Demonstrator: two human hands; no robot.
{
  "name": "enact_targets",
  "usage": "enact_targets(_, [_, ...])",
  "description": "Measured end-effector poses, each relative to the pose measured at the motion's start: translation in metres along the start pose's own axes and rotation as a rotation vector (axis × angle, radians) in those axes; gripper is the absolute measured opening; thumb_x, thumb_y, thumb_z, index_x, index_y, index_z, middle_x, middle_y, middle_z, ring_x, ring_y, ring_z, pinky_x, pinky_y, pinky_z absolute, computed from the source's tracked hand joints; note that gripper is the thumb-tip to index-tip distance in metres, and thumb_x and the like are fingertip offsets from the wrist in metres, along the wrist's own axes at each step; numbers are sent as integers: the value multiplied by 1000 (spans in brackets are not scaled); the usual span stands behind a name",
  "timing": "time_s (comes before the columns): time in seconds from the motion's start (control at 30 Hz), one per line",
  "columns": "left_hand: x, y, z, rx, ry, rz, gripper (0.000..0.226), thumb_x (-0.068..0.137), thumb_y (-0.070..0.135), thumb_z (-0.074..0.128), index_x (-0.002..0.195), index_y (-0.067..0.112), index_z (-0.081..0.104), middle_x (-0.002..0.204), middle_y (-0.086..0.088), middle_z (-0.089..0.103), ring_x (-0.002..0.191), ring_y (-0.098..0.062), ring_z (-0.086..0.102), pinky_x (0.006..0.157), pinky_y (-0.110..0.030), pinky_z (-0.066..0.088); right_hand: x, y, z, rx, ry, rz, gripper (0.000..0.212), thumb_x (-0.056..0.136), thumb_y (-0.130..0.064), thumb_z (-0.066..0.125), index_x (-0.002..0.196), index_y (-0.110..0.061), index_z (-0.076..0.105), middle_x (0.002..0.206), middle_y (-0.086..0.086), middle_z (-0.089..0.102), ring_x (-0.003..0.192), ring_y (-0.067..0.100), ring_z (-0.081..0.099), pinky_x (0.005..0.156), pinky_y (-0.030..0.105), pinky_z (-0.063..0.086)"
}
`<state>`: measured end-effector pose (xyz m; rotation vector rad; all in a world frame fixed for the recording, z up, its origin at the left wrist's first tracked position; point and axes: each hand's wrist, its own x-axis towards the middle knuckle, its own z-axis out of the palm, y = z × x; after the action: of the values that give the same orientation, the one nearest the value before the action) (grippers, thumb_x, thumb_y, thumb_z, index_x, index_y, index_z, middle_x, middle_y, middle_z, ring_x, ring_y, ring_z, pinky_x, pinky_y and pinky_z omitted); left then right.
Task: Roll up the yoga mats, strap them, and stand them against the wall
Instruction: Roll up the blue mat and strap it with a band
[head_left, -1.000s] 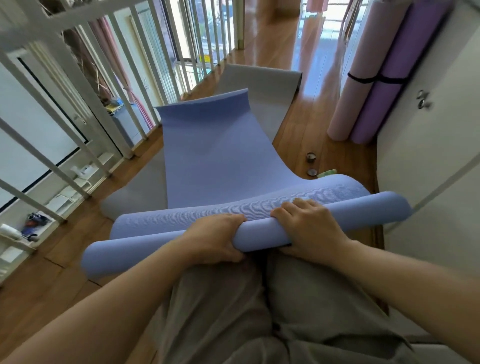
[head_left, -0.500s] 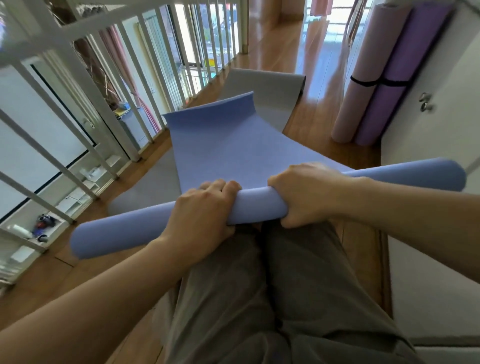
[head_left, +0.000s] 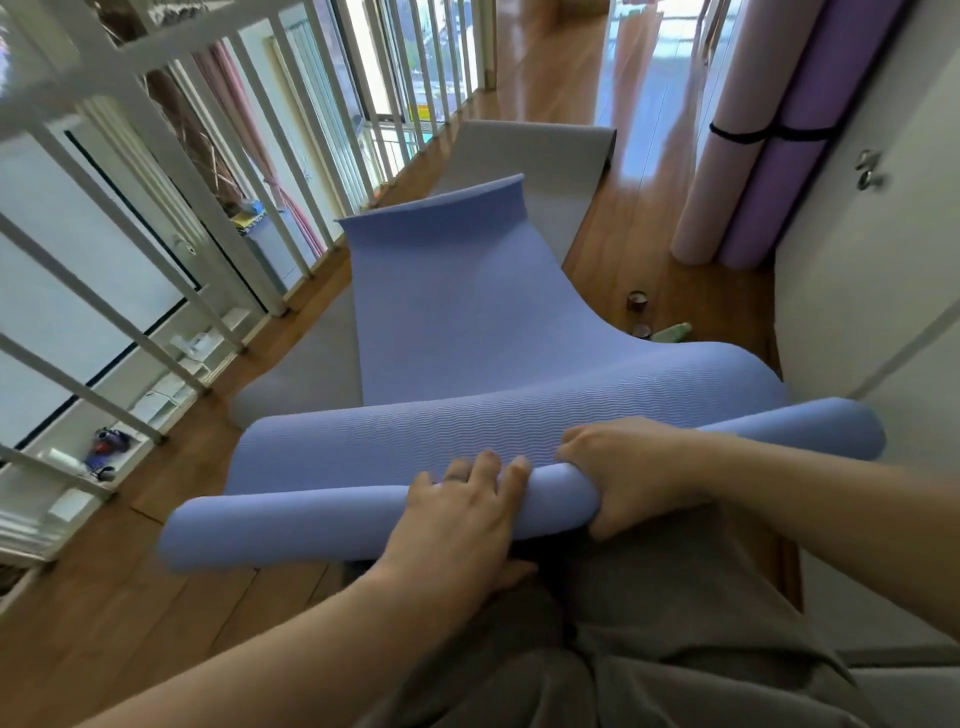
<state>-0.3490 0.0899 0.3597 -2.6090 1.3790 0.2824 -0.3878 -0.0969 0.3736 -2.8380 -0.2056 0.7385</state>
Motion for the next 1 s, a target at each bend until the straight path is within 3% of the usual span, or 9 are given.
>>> enact_targets(0.2, [22,-13,3,-89,-63,8,62,85,63,51,132,26,31,126,-3,42,120,-25,41,90,-43,43,-7,0,20,-263,305,31,62,70,-57,68,119,-20,54,117,2,51,108,20,45,91,36,41])
enact_targets(0.3, [33,-24,-3,-190,-161,60,64,82,63,56,129,24,38,122,-3,44,117,-25,41,93,-44,43,-6,-4,36,-348,493,-5,63,54,-52,76,105,-20,60,101,3,61,89,23,57,73,39,50])
enact_targets(0.43, [37,-26,-9,-161,-122,72,61,83,60,57,128,22,40,122,-5,41,115,-26,40,95,-41,41,6,-3,20,-183,336,43,47,75,-43,67,115,-23,52,114,-1,57,103,19,52,83,32,41])
enact_targets(0.53, [31,-7,2,12,94,26,56,87,44,55,134,23,33,130,-4,40,117,-26,42,91,-38,39,14,5,3,-43,190,49,52,69,-48,72,113,-27,54,108,-7,59,99,16,56,79,31,46])
enact_targets(0.63, [37,-9,5,-24,101,-10,57,81,38,62,130,22,37,125,-3,46,113,-25,47,87,-37,40,20,6,-6,-29,74,55,52,67,-47,74,110,-28,54,106,-6,61,96,17,58,77,32,48])
enact_targets(0.73, [50,-25,-1,-182,4,17,63,76,38,69,130,21,41,122,-3,51,113,-25,51,89,-36,43,22,1,10,-211,317,68,55,68,-42,73,115,-24,53,108,-1,57,98,21,55,81,36,46])
enact_targets(0.83, [60,-35,-8,-283,-114,71,68,73,43,72,131,23,44,123,-2,54,111,-24,54,91,-34,46,24,-2,35,-332,637,20,47,58,-25,76,101,-16,62,91,5,65,81,27,62,67,37,51])
enact_targets(0.93, [61,-36,-6,-251,-55,40,63,73,41,72,128,21,46,124,-2,54,113,-23,52,91,-34,44,26,-4,14,-231,416,74,44,70,-34,70,110,-21,54,105,-1,63,95,22,60,75,31,45])
enact_targets(1.0, [53,-25,6,-50,154,-4,64,72,35,73,128,19,47,119,-5,55,106,-27,56,86,-37,45,30,2,-3,-134,259,69,49,70,-42,71,112,-25,52,106,-4,62,96,19,60,75,29,44])
